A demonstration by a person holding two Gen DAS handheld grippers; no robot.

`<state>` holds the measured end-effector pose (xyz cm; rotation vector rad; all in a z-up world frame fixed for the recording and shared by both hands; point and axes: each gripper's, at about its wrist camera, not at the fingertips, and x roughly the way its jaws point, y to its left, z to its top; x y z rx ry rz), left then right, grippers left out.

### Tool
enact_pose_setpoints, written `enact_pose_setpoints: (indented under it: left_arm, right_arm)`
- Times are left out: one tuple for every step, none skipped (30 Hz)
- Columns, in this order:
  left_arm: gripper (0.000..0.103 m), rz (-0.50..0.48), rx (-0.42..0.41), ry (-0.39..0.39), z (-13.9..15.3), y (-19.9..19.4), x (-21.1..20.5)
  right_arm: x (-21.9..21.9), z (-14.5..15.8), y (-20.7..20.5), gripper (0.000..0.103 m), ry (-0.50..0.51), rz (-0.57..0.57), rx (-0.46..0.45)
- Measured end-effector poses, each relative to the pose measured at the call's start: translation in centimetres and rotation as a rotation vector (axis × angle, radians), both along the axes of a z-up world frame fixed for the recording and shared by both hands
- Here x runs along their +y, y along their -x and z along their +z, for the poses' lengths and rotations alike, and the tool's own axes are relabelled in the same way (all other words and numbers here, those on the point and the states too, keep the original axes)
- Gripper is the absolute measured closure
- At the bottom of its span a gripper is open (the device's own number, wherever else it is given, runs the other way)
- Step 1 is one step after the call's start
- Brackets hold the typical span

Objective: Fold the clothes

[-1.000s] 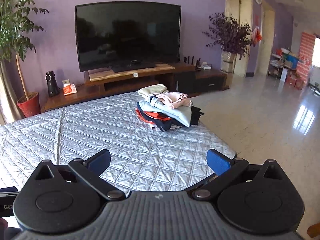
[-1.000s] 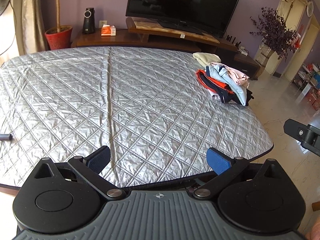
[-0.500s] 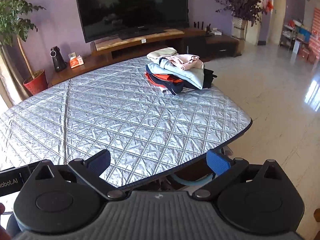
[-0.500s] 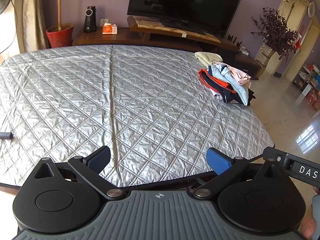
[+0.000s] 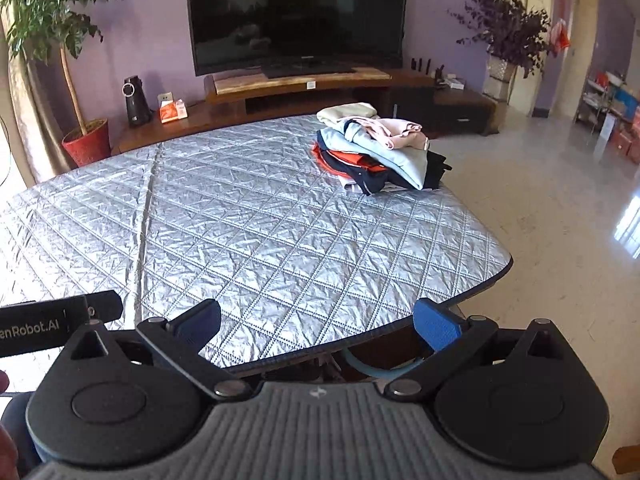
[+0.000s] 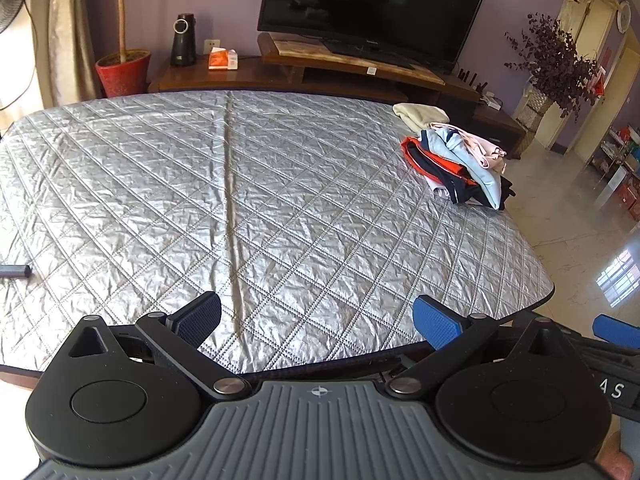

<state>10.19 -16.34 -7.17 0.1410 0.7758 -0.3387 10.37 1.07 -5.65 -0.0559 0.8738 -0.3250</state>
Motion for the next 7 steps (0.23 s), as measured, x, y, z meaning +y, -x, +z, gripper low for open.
enact_pose_setpoints:
  left_arm:
    - [0.001,0.005,0.001,0.006,0.04,0.02,0.16]
    - [0.001,0.01,0.004,0.011,0.03,0.04,0.3]
    - [0.001,0.015,0.006,0.016,0.01,0.05,0.44]
    - [0.001,0.017,0.013,0.019,0.0,0.06,0.59]
    - [0.001,0.02,0.021,0.028,-0.15,-0.05,0.62]
    - [0.001,0.023,0.029,0.039,-0.31,-0.17,0.63]
    - [0.001,0.036,0.031,0.054,-0.34,-0.14,0.9]
  right_arm:
    - [0.11,-0.03,-0.02,0.001,0.002,0.003,0.001]
    - [0.25,-0.06,-0.04,0.001,0.004,0.005,0.002]
    - [0.37,-0.11,-0.06,0.001,0.005,0.008,0.004]
    - [0.47,-0.16,-0.08,0.001,0.006,0.01,0.005]
    - [0.57,-0.22,-0.1,0.001,0.007,0.011,0.007]
    - [0.67,-0.27,-0.11,0.001,0.009,0.012,0.008]
    - [0.75,-0.3,-0.11,0.001,0.011,0.013,0.009]
